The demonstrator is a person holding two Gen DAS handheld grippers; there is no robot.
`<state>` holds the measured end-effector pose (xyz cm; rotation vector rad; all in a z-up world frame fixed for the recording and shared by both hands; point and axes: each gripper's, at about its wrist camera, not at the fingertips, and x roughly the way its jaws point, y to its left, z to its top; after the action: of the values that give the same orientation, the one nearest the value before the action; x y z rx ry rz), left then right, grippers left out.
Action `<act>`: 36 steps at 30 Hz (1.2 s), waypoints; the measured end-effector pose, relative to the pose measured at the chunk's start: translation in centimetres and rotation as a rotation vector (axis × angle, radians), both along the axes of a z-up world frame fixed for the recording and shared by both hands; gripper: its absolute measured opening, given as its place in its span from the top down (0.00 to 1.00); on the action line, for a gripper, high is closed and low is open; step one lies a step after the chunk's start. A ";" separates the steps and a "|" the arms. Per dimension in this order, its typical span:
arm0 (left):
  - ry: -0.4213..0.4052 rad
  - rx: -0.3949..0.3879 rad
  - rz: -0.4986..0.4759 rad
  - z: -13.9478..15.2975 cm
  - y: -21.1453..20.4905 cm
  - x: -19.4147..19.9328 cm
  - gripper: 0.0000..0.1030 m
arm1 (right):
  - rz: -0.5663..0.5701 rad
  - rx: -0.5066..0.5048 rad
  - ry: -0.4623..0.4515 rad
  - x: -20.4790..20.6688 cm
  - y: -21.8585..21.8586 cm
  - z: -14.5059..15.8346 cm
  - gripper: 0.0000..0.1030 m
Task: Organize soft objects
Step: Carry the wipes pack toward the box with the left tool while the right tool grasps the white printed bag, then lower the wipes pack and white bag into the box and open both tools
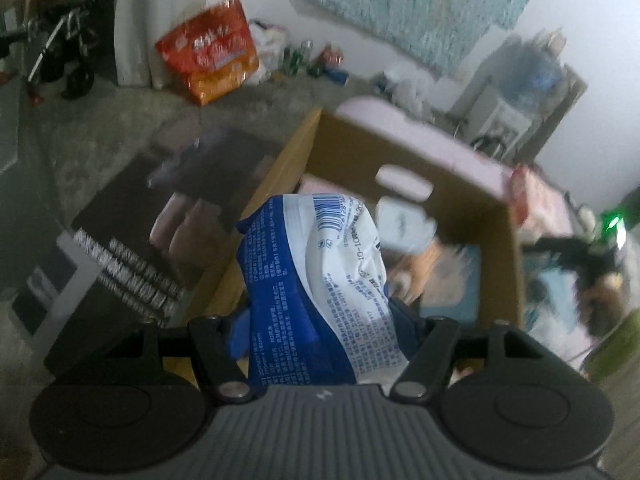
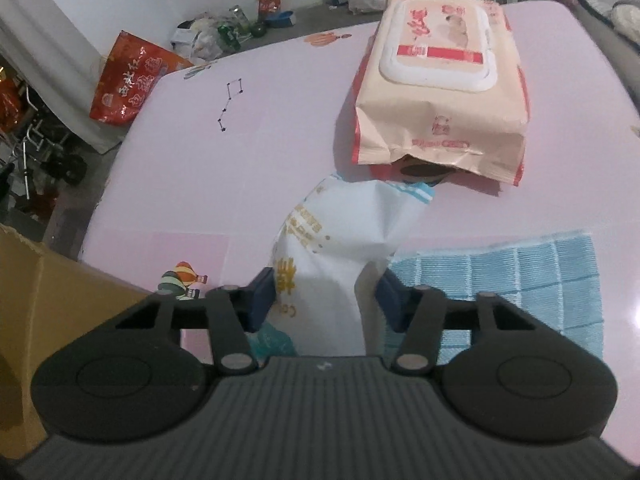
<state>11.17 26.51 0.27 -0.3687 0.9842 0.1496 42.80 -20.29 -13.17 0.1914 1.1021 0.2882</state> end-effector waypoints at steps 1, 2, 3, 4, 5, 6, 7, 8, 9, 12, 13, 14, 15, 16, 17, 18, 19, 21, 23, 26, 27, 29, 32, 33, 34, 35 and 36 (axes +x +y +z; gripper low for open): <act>0.019 0.006 -0.020 -0.9 0.4 -0.7 0.32 | -0.003 0.002 -0.021 -0.6 -0.3 0.7 0.56; 0.030 0.016 -0.040 -1.5 0.4 -0.8 0.32 | 0.003 0.007 -0.044 -1.1 -0.4 1.4 0.57; 0.037 0.036 -0.068 -2.0 0.2 -0.9 0.33 | 0.009 0.013 -0.068 -1.9 -0.8 2.3 0.57; 0.047 0.054 -0.086 -2.4 -0.2 -1.1 0.33 | 0.013 0.022 -0.091 -2.6 -1.0 3.1 0.57; 0.053 0.071 -0.096 -2.7 -0.3 -1.2 0.33 | 0.020 0.038 -0.111 -3.5 -1.3 4.1 0.57; 0.063 0.086 -0.110 -3.0 -0.6 -1.2 0.33 | 0.027 0.057 -0.130 -4.4 -1.5 5.0 0.57; 0.075 0.097 -0.120 -3.3 -0.9 -1.8 0.33 | 0.034 0.072 -0.146 -5.3 -1.7 5.9 0.57; 0.084 0.112 -0.130 -3.4 -1.1 -1.9 0.33 | 0.040 0.087 -0.161 -6.1 -1.9 6.7 0.57; 0.085 0.130 -0.141 -3.4 -1.4 -2.0 0.33 | 0.050 0.108 -0.177 -7.0 -2.0 7.6 0.57; 0.095 0.141 -0.177 -3.3 -2.2 -2.2 0.33 | 0.074 0.159 -0.198 -9.1 -2.3 9.6 0.57; 0.106 0.133 -0.190 -3.4 -2.3 -2.1 0.33 | 0.083 0.174 -0.202 -9.9 -2.3 10.1 0.57; 0.117 0.126 -0.203 -3.6 -2.5 -2.2 0.33 | 0.092 0.185 -0.203 -10.7 -2.3 10.4 0.56; 0.127 0.127 -0.217 -3.7 -2.9 -2.4 0.33 | 0.101 0.197 -0.204 -11.3 -2.3 10.7 0.56; 0.140 0.139 -0.234 -3.9 -3.3 -2.6 0.33 | 0.110 0.210 -0.201 -12.0 -2.3 11.0 0.56; 0.156 0.155 -0.248 -4.1 -3.8 -2.8 0.33 | 0.117 0.222 -0.198 -12.7 -2.2 11.2 0.56; 0.178 0.171 -0.257 -4.5 -4.1 -2.8 0.33 | 0.124 0.233 -0.195 -13.2 -2.1 11.3 0.56; 0.210 0.184 -0.264 -5.0 -4.4 -2.7 0.33 | 0.135 0.244 -0.193 -13.7 -2.0 11.4 0.56; 0.277 0.207 -0.272 -6.2 -4.5 -2.5 0.33 | 0.149 0.249 -0.195 -14.6 -1.7 11.5 0.56; 0.321 0.230 -0.269 -7.0 -4.5 -2.2 0.32 | 0.159 0.256 -0.196 -15.2 -1.3 11.5 0.56; 0.360 0.202 -0.251 -7.4 -4.0 -1.9 0.31 | 0.170 0.273 -0.196 -15.9 -1.3 11.8 0.56; 0.361 0.194 -0.243 -7.3 -4.0 -2.1 0.31 | 0.174 0.278 -0.198 -16.3 -1.3 12.0 0.57; 0.354 0.205 -0.243 -7.0 -4.1 -2.6 0.31 | 0.184 0.285 -0.203 -17.0 -1.4 12.5 0.57; 0.330 0.216 -0.234 -6.3 -4.3 -3.1 0.31 | 0.202 0.298 -0.221 -18.1 -1.2 13.5 0.57; 0.315 0.217 -0.229 -6.1 -4.3 -3.4 0.33 | 0.210 0.305 -0.228 -18.4 -1.1 13.9 0.57; 0.302 0.221 -0.220 -5.8 -4.3 -3.5 0.34 | 0.217 0.314 -0.233 -18.6 -1.0 14.2 0.57; 0.288 0.226 -0.210 -5.6 -4.3 -3.7 0.35 | 0.223 0.327 -0.238 -19.1 -0.7 14.7 0.58; 0.265 0.231 -0.200 -5.2 -4.3 -4.0 0.37 | 0.232 0.339 -0.241 -19.4 -0.5 15.1 0.58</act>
<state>7.15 22.21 -4.92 -0.0371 1.2445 0.1311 23.38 -20.79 1.90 0.3215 0.8302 0.6899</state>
